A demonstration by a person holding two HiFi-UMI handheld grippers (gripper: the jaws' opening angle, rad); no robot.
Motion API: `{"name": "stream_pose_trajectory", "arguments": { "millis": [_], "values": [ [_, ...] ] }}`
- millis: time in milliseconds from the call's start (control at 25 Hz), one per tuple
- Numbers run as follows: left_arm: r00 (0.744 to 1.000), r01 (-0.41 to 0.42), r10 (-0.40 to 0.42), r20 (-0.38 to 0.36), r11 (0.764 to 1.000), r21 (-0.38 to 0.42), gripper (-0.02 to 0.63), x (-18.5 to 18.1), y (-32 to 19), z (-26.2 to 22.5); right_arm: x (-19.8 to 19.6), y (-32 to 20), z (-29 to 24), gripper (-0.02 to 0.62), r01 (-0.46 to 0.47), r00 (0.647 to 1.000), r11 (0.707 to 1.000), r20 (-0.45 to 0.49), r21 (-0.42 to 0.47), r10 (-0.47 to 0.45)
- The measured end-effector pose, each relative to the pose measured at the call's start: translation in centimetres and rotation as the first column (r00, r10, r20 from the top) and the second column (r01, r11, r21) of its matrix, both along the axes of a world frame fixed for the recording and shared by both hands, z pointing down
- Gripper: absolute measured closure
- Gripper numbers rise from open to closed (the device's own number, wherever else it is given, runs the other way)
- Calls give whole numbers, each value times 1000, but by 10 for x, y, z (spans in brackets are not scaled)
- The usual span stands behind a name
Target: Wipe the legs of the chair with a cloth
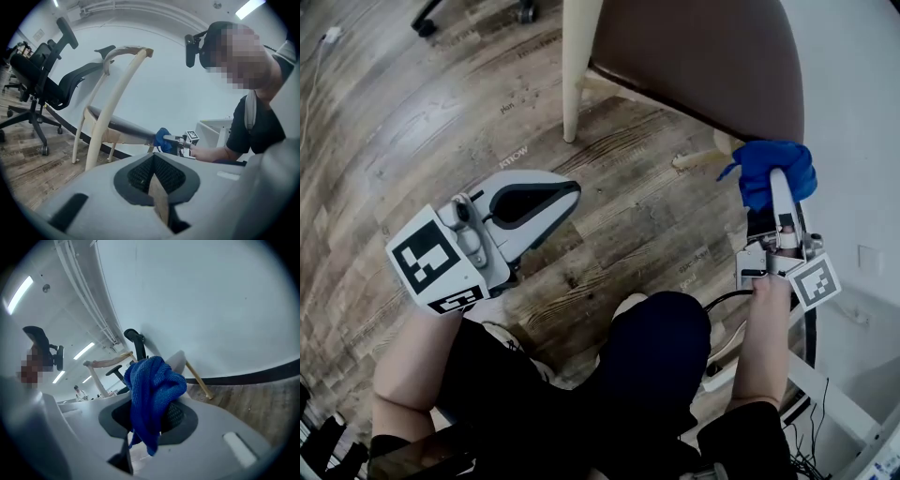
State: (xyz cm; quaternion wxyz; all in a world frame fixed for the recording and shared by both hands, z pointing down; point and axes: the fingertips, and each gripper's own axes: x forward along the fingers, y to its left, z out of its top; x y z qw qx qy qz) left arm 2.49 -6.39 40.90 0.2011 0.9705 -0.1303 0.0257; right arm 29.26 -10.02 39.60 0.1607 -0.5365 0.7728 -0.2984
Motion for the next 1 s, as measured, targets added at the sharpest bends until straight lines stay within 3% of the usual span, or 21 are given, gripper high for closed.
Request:
{"name": "stream_pose_trajectory", "arguments": {
  "millis": [160, 520, 1000],
  "values": [
    [1000, 0, 0, -4, 1000, -5, 606, 3, -1, 0, 25, 0, 14, 492, -59, 998, 998, 2, -29, 59],
    [1000, -8, 8, 20, 1000, -8, 606, 7, 2, 7, 15, -11, 54, 492, -54, 996, 995, 64, -83, 59],
    [998, 26, -23, 59, 998, -55, 606, -9, -6, 27, 24, -21, 189, 492, -57, 982, 962, 161, -268, 103]
  ]
}}
